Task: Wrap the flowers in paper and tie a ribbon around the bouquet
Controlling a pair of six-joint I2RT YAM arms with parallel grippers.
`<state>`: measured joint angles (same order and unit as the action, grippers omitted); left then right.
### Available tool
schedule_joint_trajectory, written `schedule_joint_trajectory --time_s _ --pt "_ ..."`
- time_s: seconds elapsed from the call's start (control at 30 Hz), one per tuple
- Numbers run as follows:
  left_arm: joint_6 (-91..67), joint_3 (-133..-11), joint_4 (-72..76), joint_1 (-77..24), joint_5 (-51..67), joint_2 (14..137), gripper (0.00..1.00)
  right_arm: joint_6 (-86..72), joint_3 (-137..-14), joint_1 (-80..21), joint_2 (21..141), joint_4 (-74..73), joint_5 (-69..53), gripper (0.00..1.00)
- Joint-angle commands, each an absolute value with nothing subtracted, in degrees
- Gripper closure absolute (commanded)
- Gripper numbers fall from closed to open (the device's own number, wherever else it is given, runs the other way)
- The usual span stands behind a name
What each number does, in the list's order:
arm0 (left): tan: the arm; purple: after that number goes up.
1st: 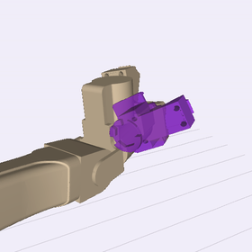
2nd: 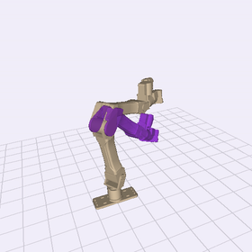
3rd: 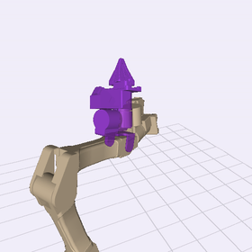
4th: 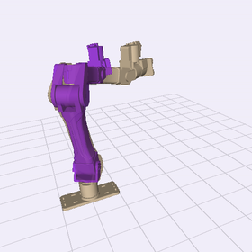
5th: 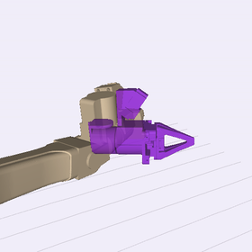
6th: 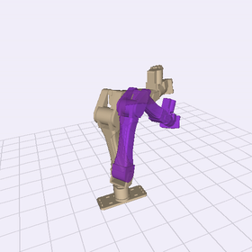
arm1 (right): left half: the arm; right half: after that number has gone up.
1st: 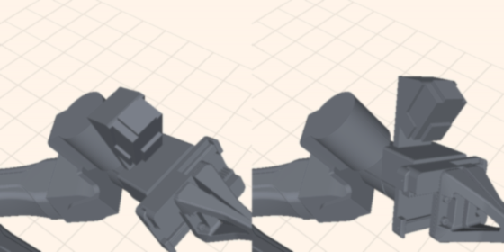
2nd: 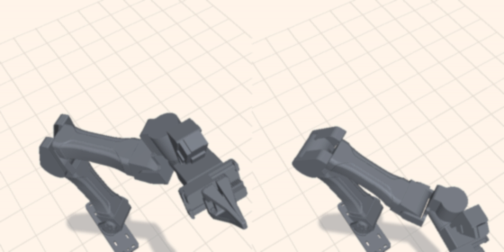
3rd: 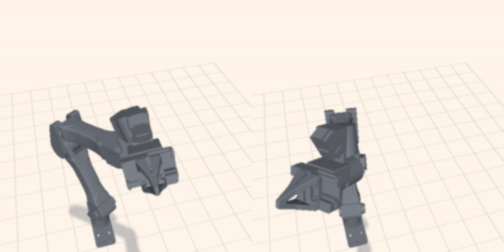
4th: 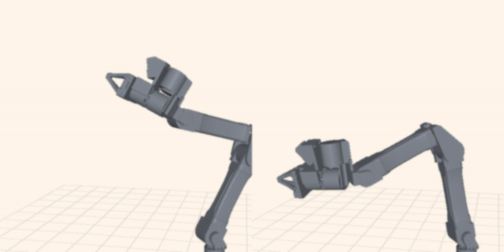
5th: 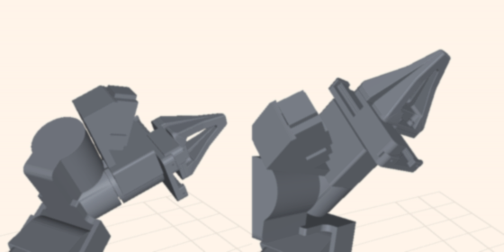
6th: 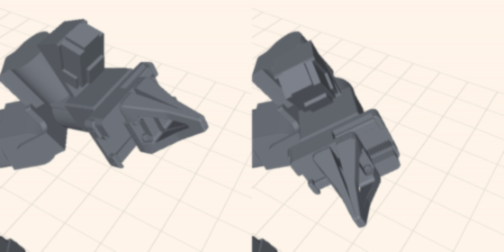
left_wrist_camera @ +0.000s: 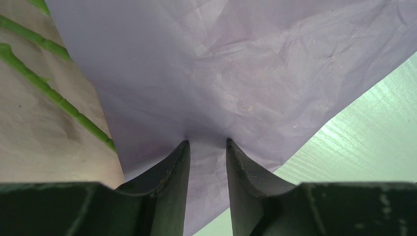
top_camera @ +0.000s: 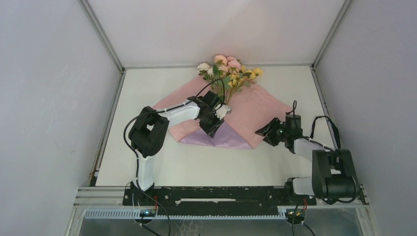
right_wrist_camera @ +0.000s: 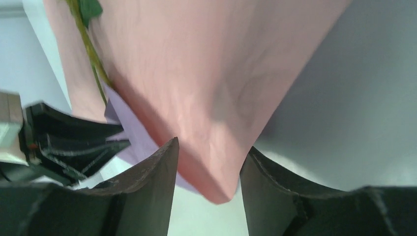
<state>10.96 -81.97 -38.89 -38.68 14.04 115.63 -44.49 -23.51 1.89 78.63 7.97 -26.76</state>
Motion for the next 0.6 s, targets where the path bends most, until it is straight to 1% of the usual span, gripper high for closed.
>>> schedule_joint_trajectory --time_s 0.0,0.17,0.2,0.3,0.37,0.43,0.57 --pt "10.6 -83.1 -38.6 -39.4 13.9 117.8 0.62 -43.8 -24.5 -4.6 70.2 -4.6 -19.4 0.43" --pt "10.5 -83.2 -38.4 -39.4 13.9 118.1 0.62 -46.1 -24.4 -12.2 55.4 -18.7 -6.0 0.41" --pt "10.5 -83.3 -38.5 -39.4 14.0 118.3 0.62 -47.9 -24.2 -14.7 52.3 -20.2 -3.3 0.41" --pt "10.4 -83.4 -38.5 -39.4 14.0 118.4 0.62 -55.9 -21.5 -21.6 48.4 -20.3 -1.3 0.41" --pt "10.4 -83.4 -38.6 -39.4 13.9 118.3 0.62 -62.7 -19.3 -26.8 48.0 -17.2 -0.2 0.41" --pt "10.4 -83.3 -38.5 -39.5 13.9 118.1 0.62 -69.4 -17.3 -33.5 49.6 -10.7 2.6 0.41" --pt "10.4 -83.3 -38.7 -39.5 13.8 118.1 0.61 -75.9 -18.9 -41.3 58.3 -2.3 5.5 0.42"
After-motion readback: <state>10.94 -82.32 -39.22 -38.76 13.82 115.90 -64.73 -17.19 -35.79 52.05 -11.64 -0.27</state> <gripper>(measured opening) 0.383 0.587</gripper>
